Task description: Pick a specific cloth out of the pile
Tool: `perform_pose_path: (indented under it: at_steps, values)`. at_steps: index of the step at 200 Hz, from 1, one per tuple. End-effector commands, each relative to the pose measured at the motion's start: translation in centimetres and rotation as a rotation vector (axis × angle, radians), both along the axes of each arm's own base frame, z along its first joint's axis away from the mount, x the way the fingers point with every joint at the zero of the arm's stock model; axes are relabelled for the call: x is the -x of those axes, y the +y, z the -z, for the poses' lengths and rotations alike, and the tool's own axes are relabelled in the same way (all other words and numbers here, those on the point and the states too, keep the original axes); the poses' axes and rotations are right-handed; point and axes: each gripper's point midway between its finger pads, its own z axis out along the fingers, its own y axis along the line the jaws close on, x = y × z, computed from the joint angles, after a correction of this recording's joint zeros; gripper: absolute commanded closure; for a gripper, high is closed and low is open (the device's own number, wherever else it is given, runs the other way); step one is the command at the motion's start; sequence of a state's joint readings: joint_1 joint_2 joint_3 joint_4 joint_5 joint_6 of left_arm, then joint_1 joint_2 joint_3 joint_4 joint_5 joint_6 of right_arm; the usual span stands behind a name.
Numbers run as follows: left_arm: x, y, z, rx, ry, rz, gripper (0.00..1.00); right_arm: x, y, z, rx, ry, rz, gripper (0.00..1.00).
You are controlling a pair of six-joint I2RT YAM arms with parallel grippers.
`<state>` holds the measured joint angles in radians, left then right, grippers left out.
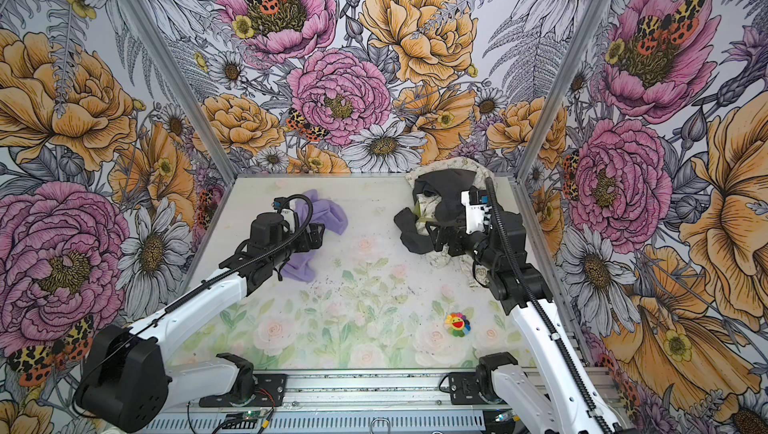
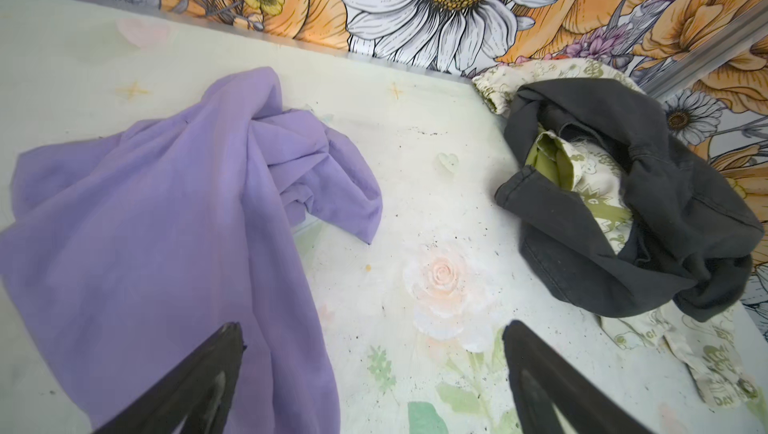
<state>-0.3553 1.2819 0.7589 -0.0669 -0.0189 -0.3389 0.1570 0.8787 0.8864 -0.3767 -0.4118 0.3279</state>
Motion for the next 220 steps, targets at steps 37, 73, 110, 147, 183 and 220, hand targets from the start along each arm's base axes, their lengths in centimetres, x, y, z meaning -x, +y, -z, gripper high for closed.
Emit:
perform_pose_path:
  at_steps: [37, 73, 110, 147, 183, 220]
  values:
    - [0.2, -2.4, 8.8, 0.097, 0.165, 0.055, 0.02, -0.2, -0.2, 0.2, 0.014, -0.013, 0.019, 0.0]
    - [1.4, -3.2, 12.1, 0.085, 0.23, 0.066, 0.01, -0.4, -0.2, 0.6, 0.02, -0.002, 0.018, 0.01]
    - [1.6, -3.3, 12.7, 0.087, 0.245, 0.072, 0.01, -0.7, -0.2, 0.9, 0.024, 0.008, 0.021, 0.01]
    - [1.2, -3.6, 8.2, 0.108, 0.123, 0.099, 0.01, -0.8, -0.2, 1.1, 0.031, 0.008, 0.024, 0.01]
    - [1.7, -1.9, 0.3, 0.059, -0.093, 0.075, 0.01, -1.0, -0.6, 1.5, 0.049, 0.009, 0.045, 0.01]
    - [3.9, 1.7, -7.5, -0.039, -0.329, -0.011, 0.01, -1.3, -1.3, 2.2, 0.076, 0.017, 0.084, 0.0]
